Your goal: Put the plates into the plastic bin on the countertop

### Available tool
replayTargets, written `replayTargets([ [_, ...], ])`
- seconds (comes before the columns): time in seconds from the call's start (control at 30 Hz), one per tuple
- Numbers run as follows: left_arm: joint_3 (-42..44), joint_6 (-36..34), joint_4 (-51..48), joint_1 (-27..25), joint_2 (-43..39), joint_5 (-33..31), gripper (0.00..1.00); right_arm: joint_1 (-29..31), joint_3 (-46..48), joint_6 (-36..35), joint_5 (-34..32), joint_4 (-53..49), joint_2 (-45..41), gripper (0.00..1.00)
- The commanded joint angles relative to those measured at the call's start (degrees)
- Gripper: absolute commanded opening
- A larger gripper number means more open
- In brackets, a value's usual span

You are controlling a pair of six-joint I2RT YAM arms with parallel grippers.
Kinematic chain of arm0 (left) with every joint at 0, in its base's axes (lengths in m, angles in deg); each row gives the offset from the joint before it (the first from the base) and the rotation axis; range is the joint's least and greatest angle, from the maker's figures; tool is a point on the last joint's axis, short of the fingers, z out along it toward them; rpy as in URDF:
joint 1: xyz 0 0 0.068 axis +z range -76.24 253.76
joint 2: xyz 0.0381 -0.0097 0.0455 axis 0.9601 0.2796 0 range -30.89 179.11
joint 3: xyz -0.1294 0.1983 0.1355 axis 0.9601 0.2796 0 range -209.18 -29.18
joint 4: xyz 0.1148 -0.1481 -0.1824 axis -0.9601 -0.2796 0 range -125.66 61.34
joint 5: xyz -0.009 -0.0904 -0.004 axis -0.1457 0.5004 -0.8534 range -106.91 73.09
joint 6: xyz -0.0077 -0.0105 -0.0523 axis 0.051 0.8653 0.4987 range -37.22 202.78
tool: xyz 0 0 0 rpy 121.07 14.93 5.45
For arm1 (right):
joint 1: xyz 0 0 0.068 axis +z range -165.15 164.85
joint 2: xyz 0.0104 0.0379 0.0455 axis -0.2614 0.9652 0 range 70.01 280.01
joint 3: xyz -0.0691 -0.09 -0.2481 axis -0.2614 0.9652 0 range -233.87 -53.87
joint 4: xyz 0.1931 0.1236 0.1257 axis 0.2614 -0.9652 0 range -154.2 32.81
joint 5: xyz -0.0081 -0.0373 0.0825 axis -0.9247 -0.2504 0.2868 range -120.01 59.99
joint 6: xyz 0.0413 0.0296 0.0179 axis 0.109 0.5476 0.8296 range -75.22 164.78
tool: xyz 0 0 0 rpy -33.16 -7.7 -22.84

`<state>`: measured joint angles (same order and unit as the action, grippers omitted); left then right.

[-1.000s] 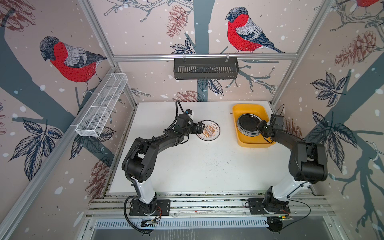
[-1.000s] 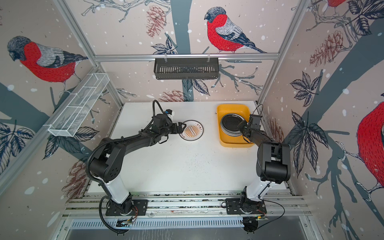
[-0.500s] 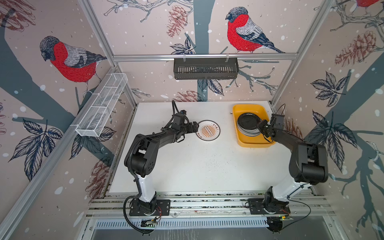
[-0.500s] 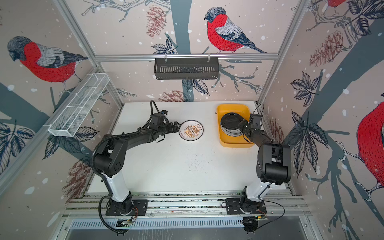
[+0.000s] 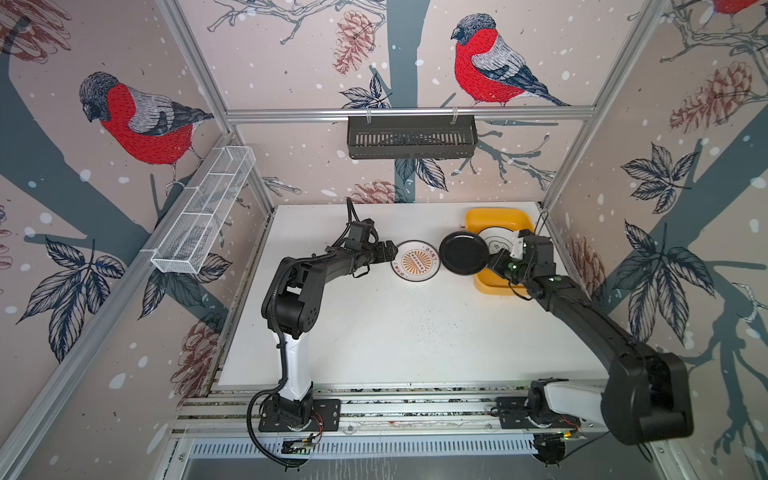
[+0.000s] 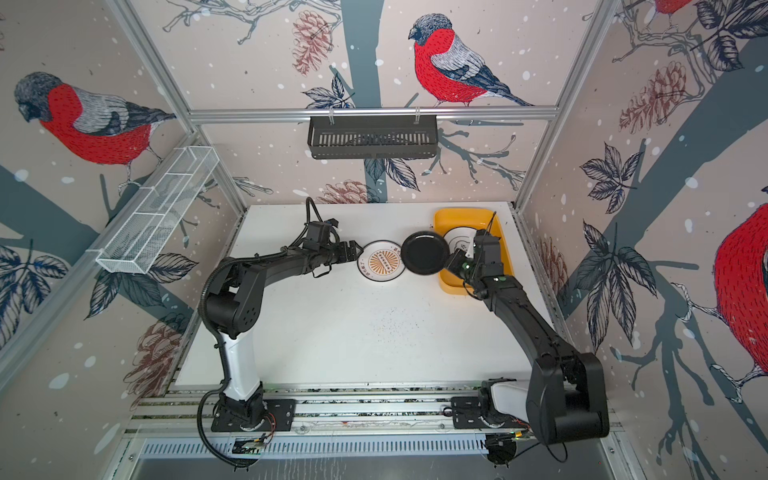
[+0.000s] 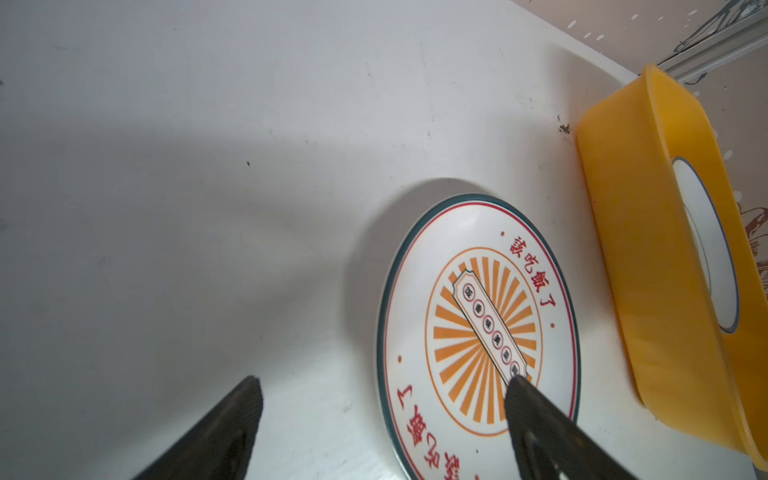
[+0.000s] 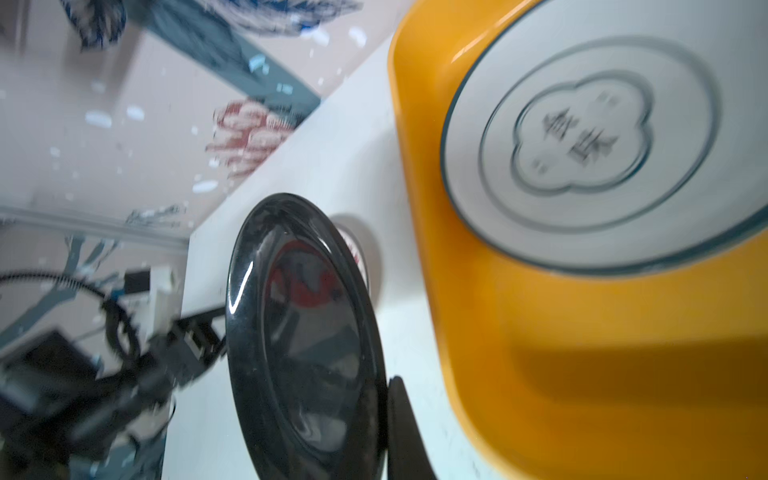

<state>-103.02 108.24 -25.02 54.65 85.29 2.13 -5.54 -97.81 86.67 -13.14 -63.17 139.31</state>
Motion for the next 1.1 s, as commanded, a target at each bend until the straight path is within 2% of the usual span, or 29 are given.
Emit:
replayTargets([
  [0.0,-3.39,-2.07,-6.27,0.22,2.84,1.91,0.9,4.01,4.86,2.14,1.07,-2.54,-4.95,0.02],
  [0.13,-8.04,-3.54,-11.31,0.35,6.81,1.63,0.86,8.78,12.03,6.53,-1.42,-0.74,-9.7,0.02],
  [0.27,-10.33,-3.5,-12.81,0.44,8.74,1.43,0.83,10.95,16.61,8.96,-3.04,3.63,-9.6,0.02],
  [0.4,-11.53,-2.82,-13.21,0.48,9.66,1.56,0.78,11.62,16.96,9.28,-3.16,6.7,-5.56,0.02],
  [0.7,-10.49,-1.45,-11.16,-0.09,10.37,6.19,0.64,13.35,14.59,8.65,-5.32,8.17,3.78,0.02],
  [0.9,-10.45,-1.89,-11.38,-0.93,11.0,7.55,0.43,13.53,14.32,8.72,-6.2,6.86,6.89,0.05],
  [1.07,-10.71,-1.29,-10.9,-1.37,11.09,7.48,0.24,13.75,14.11,8.65,-7.31,6.29,6.16,0.23],
])
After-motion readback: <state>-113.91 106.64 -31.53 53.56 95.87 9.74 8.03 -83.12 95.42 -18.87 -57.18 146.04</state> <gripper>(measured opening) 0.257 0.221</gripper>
